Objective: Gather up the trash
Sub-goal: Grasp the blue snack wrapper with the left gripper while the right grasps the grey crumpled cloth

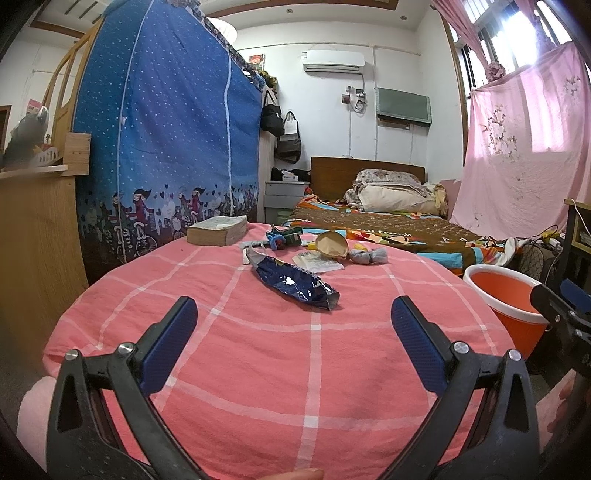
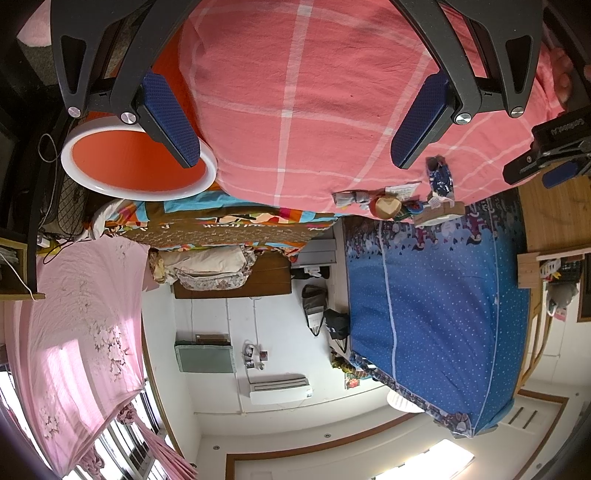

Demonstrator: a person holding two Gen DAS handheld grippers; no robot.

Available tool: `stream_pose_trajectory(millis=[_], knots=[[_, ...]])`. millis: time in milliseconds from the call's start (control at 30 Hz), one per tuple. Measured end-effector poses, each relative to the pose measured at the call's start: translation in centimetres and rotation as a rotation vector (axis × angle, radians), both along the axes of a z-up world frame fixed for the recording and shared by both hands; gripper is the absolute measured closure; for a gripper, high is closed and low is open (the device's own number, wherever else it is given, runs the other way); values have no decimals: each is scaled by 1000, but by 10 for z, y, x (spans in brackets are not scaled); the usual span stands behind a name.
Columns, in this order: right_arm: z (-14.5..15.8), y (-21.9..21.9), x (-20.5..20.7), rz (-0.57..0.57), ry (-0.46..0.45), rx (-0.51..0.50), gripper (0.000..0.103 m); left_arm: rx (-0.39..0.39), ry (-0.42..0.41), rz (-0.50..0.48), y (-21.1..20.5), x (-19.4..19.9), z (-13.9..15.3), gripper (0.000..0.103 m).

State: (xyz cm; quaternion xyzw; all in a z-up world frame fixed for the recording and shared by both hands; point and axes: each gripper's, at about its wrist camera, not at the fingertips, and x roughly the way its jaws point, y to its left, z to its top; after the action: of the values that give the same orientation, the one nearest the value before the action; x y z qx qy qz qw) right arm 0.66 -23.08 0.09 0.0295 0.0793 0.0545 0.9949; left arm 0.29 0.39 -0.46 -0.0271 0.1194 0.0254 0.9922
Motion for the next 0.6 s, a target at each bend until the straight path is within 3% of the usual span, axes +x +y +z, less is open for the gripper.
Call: stream_pose_trajectory(millis=[400, 600], knots=[[13, 9, 18, 36, -21, -8, 0, -16, -14, 28, 12, 33, 25, 0], [37, 17, 42, 76, -80, -36, 0, -27, -95, 45, 18, 58, 49, 0]])
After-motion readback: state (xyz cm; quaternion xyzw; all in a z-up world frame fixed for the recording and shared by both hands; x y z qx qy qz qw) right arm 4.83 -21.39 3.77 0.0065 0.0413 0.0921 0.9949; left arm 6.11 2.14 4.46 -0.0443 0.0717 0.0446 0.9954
